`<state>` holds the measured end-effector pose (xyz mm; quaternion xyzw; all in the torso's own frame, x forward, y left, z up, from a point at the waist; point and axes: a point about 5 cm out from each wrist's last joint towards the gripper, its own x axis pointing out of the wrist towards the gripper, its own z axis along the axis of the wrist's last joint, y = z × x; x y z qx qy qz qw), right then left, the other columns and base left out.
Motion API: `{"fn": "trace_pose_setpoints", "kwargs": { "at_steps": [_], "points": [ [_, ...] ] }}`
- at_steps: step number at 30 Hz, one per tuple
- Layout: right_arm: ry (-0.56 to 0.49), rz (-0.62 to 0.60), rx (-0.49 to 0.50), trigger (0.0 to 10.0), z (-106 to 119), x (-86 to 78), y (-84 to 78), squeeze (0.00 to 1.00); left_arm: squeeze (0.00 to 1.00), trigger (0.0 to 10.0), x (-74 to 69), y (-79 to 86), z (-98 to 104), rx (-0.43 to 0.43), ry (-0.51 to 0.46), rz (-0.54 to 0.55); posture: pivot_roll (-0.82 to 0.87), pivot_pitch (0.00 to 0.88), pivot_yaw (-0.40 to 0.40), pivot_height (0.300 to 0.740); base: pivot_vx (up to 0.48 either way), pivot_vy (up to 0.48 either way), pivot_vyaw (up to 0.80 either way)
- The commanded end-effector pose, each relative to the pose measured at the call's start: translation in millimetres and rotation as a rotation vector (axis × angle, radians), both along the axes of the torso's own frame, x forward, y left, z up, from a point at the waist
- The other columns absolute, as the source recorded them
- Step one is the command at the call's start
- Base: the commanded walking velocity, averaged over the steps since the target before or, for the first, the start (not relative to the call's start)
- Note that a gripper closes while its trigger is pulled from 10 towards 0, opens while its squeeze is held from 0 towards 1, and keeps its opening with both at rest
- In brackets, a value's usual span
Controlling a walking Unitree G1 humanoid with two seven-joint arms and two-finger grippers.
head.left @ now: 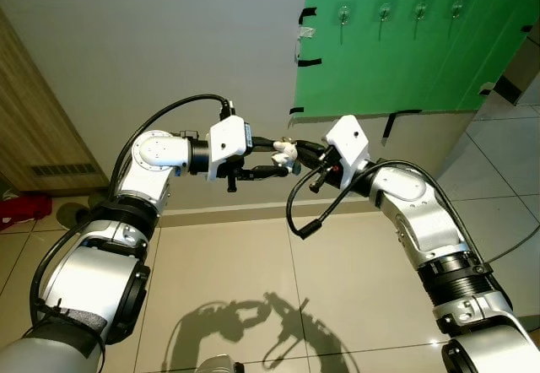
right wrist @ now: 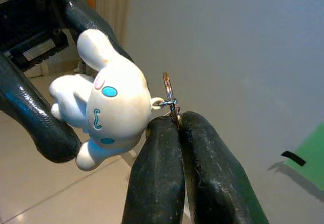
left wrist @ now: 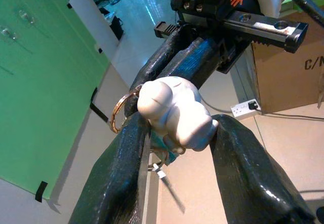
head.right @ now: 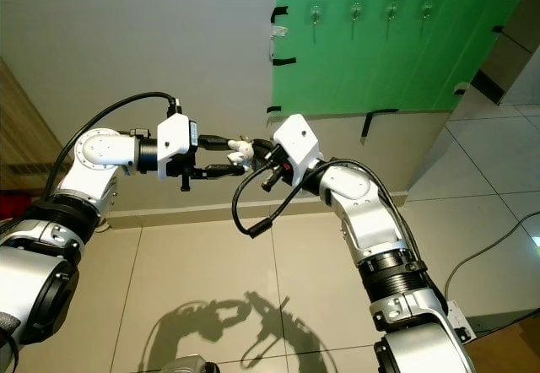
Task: Hang keys on a hook
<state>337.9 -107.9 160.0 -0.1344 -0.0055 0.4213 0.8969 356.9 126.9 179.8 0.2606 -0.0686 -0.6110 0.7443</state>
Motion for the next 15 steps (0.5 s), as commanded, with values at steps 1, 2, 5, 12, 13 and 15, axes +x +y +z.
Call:
{"fn": "trace_pose_setpoints", "kwargs": {
  "at_steps": [1, 2, 5, 12, 13, 15],
  "points": [
    [-0.049, -0.071, 0.006, 0.0, 12.8, 9.2, -8.7, 0.00, 0.00, 10.0, -2.5, -6.0, -0.3, 0.040, 0.001, -0.057, 0.01, 0.000, 0.071, 0.740, 0.000, 0.000, 0.00],
    [-0.055, -0.073, 0.000, 0.0, 12.9, 9.3, -10.4, 0.00, 0.00, 10.0, -2.3, -5.7, -1.6, 0.038, 0.014, -0.049, 0.01, 0.000, 0.069, 0.740, 0.000, 0.000, 0.00],
    [-0.062, -0.078, -0.005, 0.0, 13.2, 9.1, -14.6, 0.00, 0.00, 10.0, -0.4, -5.5, -2.9, 0.010, 0.045, -0.015, 0.01, 0.000, 0.068, 0.740, 0.000, 0.000, 0.00],
    [-0.094, -0.108, -0.029, 0.0, 13.9, 10.0, -23.9, 0.00, 0.00, 10.0, -1.4, -5.9, -2.7, 0.021, 0.038, -0.033, 0.01, 0.000, 0.070, 0.740, 0.000, 0.000, 0.00],
    [-0.094, -0.108, -0.029, 0.0, 13.9, 10.0, -23.9, 0.00, 0.00, 10.0, -1.4, -5.9, -2.7, 0.021, 0.038, -0.033, 0.01, 0.000, 0.070, 0.740, 0.000, 0.000, 0.00],
    [-0.102, -0.120, -0.024, 0.0, 15.5, 11.2, -25.9, 0.00, 0.00, 10.0, -0.2, -5.9, -2.4, 0.020, 0.045, -0.020, 0.01, 0.000, 0.072, 0.740, 0.000, 0.000, 0.00]
  ]
}}
